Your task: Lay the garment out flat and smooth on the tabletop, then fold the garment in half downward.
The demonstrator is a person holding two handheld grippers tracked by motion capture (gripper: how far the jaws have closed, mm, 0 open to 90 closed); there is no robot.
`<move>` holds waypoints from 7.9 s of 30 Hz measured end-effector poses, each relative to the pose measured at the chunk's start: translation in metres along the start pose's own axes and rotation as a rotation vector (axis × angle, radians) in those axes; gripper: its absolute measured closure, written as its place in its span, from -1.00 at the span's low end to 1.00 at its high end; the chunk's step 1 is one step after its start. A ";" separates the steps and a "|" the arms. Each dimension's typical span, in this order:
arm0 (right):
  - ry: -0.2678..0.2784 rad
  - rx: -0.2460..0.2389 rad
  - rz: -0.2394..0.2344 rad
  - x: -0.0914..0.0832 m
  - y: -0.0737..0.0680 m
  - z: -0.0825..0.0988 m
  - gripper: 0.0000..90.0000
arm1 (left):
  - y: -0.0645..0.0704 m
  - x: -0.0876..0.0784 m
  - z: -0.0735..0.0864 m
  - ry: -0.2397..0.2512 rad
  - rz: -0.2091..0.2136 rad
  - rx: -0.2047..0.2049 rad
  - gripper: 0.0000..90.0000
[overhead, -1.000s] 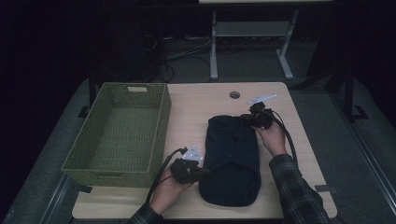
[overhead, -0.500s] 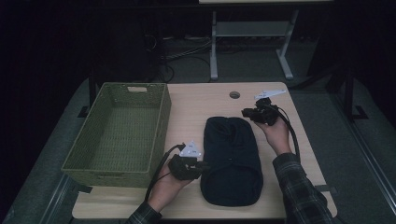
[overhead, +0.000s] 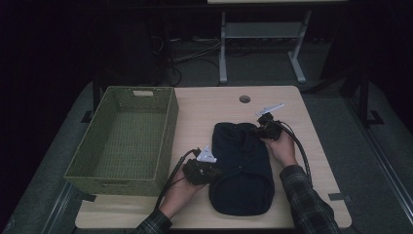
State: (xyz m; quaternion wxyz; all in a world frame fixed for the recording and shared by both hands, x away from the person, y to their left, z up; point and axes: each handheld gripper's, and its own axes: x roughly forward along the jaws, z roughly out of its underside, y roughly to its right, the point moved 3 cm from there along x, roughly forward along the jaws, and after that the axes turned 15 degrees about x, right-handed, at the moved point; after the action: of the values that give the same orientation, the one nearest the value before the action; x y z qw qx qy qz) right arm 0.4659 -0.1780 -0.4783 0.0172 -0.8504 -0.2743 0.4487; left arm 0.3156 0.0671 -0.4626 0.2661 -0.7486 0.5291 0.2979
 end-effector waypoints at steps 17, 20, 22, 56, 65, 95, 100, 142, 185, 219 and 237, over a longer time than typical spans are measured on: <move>0.001 -0.022 0.001 0.004 -0.001 0.011 1.00 | -0.044 0.016 -0.017 -0.006 -0.127 -0.050 0.86; -0.001 -0.026 0.003 0.004 -0.001 0.011 1.00 | -0.050 0.029 -0.013 -0.048 -0.115 -0.058 0.90; -0.003 -0.029 0.004 0.003 -0.001 0.012 1.00 | -0.049 0.034 -0.009 -0.085 -0.105 -0.048 0.92; 0.052 -0.039 -0.054 -0.042 -0.010 0.027 0.42 | -0.038 -0.001 -0.021 0.015 -0.055 -0.053 0.66; 0.051 -0.033 -0.039 -0.048 -0.006 0.019 0.22 | -0.068 -0.017 -0.037 0.063 -0.106 -0.074 0.41; 0.065 -0.001 -0.007 -0.038 0.013 -0.006 0.09 | -0.149 0.051 -0.031 -0.006 -0.123 -0.185 0.13; 0.054 0.009 -0.001 -0.033 0.016 -0.006 0.08 | -0.147 0.059 -0.029 -0.035 -0.117 -0.170 0.13; -0.086 0.005 -0.029 -0.006 0.014 0.008 0.76 | -0.138 0.068 -0.027 -0.049 -0.079 -0.165 0.73; 0.195 -0.081 0.000 -0.094 -0.013 -0.044 0.76 | -0.141 -0.018 -0.104 0.126 -0.311 -0.011 0.74; 0.183 -0.127 -0.086 -0.108 -0.045 0.032 0.75 | -0.070 -0.029 -0.061 0.148 -0.236 0.072 0.74; 0.116 -0.122 -0.154 -0.110 -0.059 0.091 0.73 | -0.020 -0.023 -0.025 0.133 -0.110 0.066 0.72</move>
State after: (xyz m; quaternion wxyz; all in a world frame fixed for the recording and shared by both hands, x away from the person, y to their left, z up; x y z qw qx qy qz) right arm 0.3197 -0.2003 -0.4338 0.0157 -0.8507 -0.3640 0.3788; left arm 0.3328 0.0704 -0.4273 0.2711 -0.7854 0.5133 0.2149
